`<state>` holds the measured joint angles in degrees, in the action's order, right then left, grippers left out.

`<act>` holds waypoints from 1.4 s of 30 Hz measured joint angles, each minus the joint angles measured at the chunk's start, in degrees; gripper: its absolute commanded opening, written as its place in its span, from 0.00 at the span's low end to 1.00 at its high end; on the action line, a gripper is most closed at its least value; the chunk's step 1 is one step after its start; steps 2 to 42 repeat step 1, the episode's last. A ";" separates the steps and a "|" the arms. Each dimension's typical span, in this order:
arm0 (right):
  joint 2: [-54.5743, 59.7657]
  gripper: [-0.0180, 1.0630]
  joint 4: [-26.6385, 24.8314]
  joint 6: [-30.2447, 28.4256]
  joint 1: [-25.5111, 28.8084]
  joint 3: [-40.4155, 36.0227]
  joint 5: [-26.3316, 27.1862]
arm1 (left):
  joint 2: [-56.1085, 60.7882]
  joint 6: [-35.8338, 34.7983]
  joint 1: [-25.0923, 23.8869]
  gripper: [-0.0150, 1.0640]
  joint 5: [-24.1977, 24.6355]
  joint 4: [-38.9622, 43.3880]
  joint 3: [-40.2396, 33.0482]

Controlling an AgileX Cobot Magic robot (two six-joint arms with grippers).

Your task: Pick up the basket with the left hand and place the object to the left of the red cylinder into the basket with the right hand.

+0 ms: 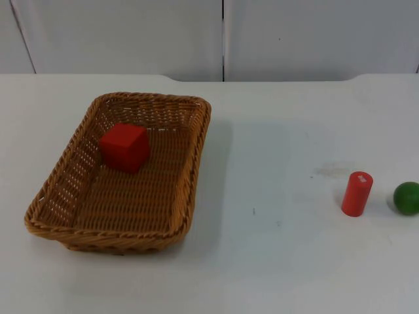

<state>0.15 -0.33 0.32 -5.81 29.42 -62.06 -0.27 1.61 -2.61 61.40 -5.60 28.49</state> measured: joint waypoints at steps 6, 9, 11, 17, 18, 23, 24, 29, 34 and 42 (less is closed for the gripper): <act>0.00 0.99 0.00 0.00 0.74 0.00 0.00 | 0.00 0.00 0.00 0.99 0.00 0.00 0.00; 0.00 0.99 0.00 0.00 0.74 0.00 0.00 | 0.00 0.00 0.00 0.99 0.00 0.00 0.00; 0.00 0.99 0.00 0.00 0.74 0.00 0.00 | 0.00 0.00 0.00 0.99 0.00 0.00 0.00; 0.00 0.99 0.00 0.00 0.74 0.00 0.00 | 0.00 0.00 0.00 0.99 0.00 0.00 0.00; 0.00 0.99 0.00 0.00 0.74 0.00 0.00 | 0.00 0.00 0.00 0.99 0.00 0.00 0.00; 0.00 0.99 0.00 0.00 0.74 0.00 0.00 | 0.00 0.00 0.00 0.99 0.00 0.00 0.00; 0.00 0.99 0.00 0.00 0.74 0.00 0.00 | 0.00 0.00 0.00 0.99 0.00 0.00 0.00; 0.00 0.99 0.00 0.00 0.74 0.00 0.00 | 0.00 0.00 0.00 0.99 0.00 0.00 0.00; 0.00 0.99 0.00 0.00 0.74 0.00 0.00 | 0.00 0.00 0.00 0.99 0.00 0.00 0.00; 0.00 0.99 0.00 0.00 0.74 0.00 0.00 | 0.00 0.00 0.00 0.99 0.00 0.00 0.00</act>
